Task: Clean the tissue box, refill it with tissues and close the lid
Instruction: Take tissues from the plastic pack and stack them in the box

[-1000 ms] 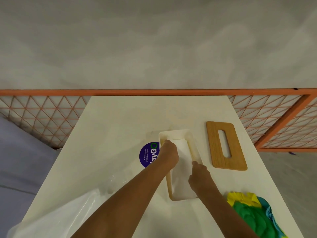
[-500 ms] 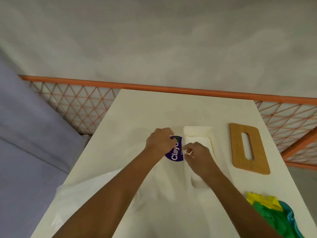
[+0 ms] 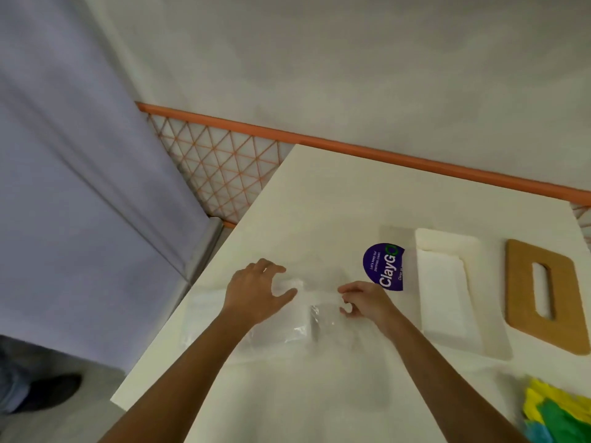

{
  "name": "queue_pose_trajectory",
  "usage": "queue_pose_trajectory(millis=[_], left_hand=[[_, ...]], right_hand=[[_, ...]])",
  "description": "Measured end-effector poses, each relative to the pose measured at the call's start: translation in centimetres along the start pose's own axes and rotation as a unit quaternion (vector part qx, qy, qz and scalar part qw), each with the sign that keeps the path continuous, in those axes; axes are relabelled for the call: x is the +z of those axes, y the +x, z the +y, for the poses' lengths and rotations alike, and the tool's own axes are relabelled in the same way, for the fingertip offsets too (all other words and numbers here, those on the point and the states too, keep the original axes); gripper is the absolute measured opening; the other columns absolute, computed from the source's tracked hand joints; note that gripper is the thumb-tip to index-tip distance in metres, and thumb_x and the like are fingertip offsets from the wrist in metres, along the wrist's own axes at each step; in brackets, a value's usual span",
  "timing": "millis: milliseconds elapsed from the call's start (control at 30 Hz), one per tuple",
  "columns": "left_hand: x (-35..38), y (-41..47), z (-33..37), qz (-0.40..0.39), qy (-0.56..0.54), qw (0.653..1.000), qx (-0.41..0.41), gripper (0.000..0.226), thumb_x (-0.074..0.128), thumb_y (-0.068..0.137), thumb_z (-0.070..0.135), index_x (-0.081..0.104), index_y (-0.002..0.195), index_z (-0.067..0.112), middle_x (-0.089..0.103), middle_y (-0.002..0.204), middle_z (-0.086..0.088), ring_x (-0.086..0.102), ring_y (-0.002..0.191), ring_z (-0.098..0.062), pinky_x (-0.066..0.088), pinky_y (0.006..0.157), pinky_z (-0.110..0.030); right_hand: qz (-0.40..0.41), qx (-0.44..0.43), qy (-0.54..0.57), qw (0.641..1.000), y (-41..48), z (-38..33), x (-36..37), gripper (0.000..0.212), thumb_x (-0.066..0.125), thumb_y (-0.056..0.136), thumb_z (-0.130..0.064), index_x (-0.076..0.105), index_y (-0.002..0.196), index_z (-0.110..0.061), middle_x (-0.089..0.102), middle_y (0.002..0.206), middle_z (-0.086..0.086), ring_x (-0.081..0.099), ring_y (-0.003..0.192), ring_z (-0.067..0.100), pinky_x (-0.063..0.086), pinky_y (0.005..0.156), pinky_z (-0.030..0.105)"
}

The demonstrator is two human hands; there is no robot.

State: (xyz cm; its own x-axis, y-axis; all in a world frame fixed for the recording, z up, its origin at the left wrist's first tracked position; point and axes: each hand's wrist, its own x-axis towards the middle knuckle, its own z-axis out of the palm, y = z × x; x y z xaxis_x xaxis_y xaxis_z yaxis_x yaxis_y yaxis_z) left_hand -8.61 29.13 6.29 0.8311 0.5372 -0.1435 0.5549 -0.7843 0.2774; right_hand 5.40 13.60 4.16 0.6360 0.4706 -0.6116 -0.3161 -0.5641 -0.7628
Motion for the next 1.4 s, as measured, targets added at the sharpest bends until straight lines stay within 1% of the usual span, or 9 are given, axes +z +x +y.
queue_pose_trajectory(millis=[133,267,433,633,767,900,1200,1333,1400], left_hand=[[0.5,-1.5,-2.5,-0.073,0.004,0.997,-0.011,0.123,0.032,0.042,0.099,0.022,0.145,0.033,0.019,0.155,0.006,0.021,0.142,-0.017,0.016,0.118,-0.038],[1.7,-2.0,-4.2,-0.114,0.028,0.993,0.003,0.145,0.021,0.024,0.101,0.007,0.148,0.028,0.01,0.158,0.003,0.01,0.146,-0.019,0.006,0.119,-0.042],[2.9,-2.5,-4.7,-0.117,0.045,0.992,0.027,0.132,0.053,0.047,0.089,0.0,0.148,0.025,0.008,0.158,0.002,0.008,0.146,-0.021,0.004,0.12,-0.045],[3.3,-2.6,-4.6,-0.102,0.046,0.993,0.03,0.124,0.061,0.055,0.081,0.001,0.148,0.024,0.011,0.157,0.001,0.01,0.145,-0.022,0.005,0.119,-0.046],[3.3,-2.6,-4.6,-0.101,0.048,0.993,0.035,0.123,0.061,0.056,0.08,0.002,0.149,0.024,0.012,0.156,0.002,0.011,0.144,-0.021,0.006,0.119,-0.046],[3.2,-2.6,-4.7,-0.1,0.044,0.993,0.035,0.122,0.061,0.056,0.079,0.002,0.149,0.024,0.012,0.156,0.002,0.012,0.144,-0.021,0.006,0.119,-0.045],[2.8,-2.6,-5.3,-0.078,0.021,0.996,0.043,0.12,0.063,0.056,0.078,0.008,0.148,0.025,0.022,0.153,0.004,0.022,0.14,-0.017,0.014,0.119,-0.037],[3.0,-2.8,-5.2,-0.079,0.023,0.996,0.044,0.119,0.064,0.056,0.077,0.01,0.148,0.024,0.023,0.153,0.004,0.022,0.14,-0.017,0.014,0.119,-0.037],[3.0,-2.8,-5.2,-0.08,0.018,0.996,0.042,0.119,0.064,0.056,0.077,0.01,0.148,0.024,0.023,0.152,0.004,0.022,0.14,-0.016,0.014,0.118,-0.036]], right_hand=[[-0.009,0.001,-0.071,0.997,0.1,0.0,1.9,0.027,0.044,0.089,0.001,0.064,0.106,-0.007,0.063,0.085,0.009,0.055,0.061,0.014,0.049,0.054,0.022],[-0.02,-0.003,-0.093,0.996,0.0,-0.3,3.8,0.034,0.037,0.092,0.0,0.062,0.115,-0.008,0.062,0.098,0.008,0.057,0.063,0.013,0.045,0.04,0.015],[-0.016,-0.047,-0.162,0.986,-0.2,-0.3,5.6,0.031,0.043,0.092,-0.004,0.062,0.116,-0.01,0.062,0.096,0.001,0.056,0.066,0.011,0.042,0.046,0.01],[0.011,-0.079,-0.164,0.983,-0.7,-0.2,6.5,0.024,0.055,0.085,-0.002,0.061,0.108,-0.003,0.059,0.091,0.004,0.056,0.08,0.02,0.052,0.073,0.031],[0.026,-0.043,-0.083,0.995,-0.9,0.1,7.1,0.024,0.054,0.086,-0.002,0.055,0.109,-0.008,0.062,0.096,0.008,0.056,0.077,0.02,0.046,0.054,0.021],[0.002,-0.023,-0.03,0.999,-1.2,-0.3,6.6,0.025,0.04,0.088,0.006,0.058,0.092,-0.012,0.057,0.073,0.001,0.052,0.062,0.012,0.044,0.053,0.019],[0.01,-0.009,0.087,0.996,-0.3,0.0,3.8,0.018,0.058,0.083,-0.005,0.068,0.096,-0.012,0.065,0.083,0.004,0.059,0.073,0.019,0.048,0.063,0.027],[-0.004,0.04,0.085,0.996,0.2,1.7,3.6,0.021,0.061,0.084,-0.008,0.064,0.105,-0.005,0.064,0.085,0.009,0.059,0.075,0.024,0.053,0.077,0.04],[-0.032,0.041,0.108,0.993,0.1,1.9,3.7,0.025,0.064,0.083,-0.007,0.061,0.108,-0.005,0.066,0.085,0.009,0.063,0.071,0.022,0.056,0.066,0.035]])
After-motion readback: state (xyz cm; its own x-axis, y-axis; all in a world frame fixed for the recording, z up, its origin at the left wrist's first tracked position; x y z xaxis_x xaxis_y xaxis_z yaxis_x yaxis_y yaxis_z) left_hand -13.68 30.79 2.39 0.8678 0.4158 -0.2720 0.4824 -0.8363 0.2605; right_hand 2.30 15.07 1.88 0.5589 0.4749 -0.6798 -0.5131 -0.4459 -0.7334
